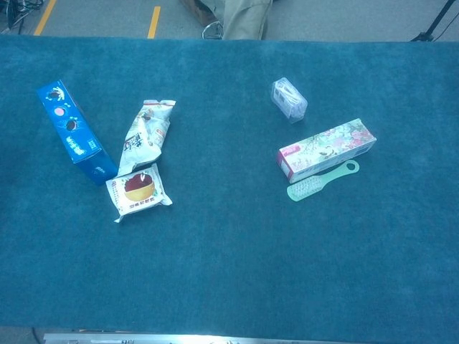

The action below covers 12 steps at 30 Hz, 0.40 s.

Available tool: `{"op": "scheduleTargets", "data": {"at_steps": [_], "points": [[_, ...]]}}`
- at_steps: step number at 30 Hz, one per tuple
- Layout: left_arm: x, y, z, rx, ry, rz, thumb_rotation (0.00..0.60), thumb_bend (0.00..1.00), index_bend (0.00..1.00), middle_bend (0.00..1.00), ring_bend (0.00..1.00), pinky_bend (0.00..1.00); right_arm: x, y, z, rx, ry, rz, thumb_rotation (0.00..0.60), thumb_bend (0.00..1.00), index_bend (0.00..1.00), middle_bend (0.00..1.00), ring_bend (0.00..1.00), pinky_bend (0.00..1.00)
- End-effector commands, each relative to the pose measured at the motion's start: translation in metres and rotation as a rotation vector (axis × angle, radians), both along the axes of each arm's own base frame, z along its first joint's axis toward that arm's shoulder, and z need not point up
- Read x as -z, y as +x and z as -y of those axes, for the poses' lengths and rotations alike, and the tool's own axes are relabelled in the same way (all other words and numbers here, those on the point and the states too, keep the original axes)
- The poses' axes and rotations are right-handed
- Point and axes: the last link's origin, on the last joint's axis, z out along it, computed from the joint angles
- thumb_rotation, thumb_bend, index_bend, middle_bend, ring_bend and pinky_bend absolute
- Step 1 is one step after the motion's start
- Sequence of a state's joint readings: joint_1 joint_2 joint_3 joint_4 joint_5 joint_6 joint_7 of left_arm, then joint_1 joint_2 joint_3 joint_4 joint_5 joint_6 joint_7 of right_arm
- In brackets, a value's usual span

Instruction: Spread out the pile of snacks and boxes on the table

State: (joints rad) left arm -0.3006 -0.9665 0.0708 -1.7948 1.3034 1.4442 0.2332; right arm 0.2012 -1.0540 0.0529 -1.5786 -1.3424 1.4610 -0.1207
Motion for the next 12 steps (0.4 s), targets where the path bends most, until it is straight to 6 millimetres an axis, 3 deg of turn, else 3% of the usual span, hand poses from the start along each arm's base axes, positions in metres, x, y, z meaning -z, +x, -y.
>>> {"op": "scheduleTargets", "data": {"at_steps": [1,12], "points": [[-0.002,-0.006,0.013,-0.021,0.020,0.001,0.600,0.47,0.04,0.02,0.00,0.12,0.001,-0.005,-0.008,0.016,-0.003,-0.004,0.600,0.15,0.12,0.26,0.22,0.35],[-0.007,-0.014,0.029,-0.051,0.054,0.013,0.600,0.47,0.04,0.02,0.00,0.12,0.001,-0.004,-0.012,0.023,0.001,0.004,0.600,0.15,0.12,0.26,0.22,0.35]]}}
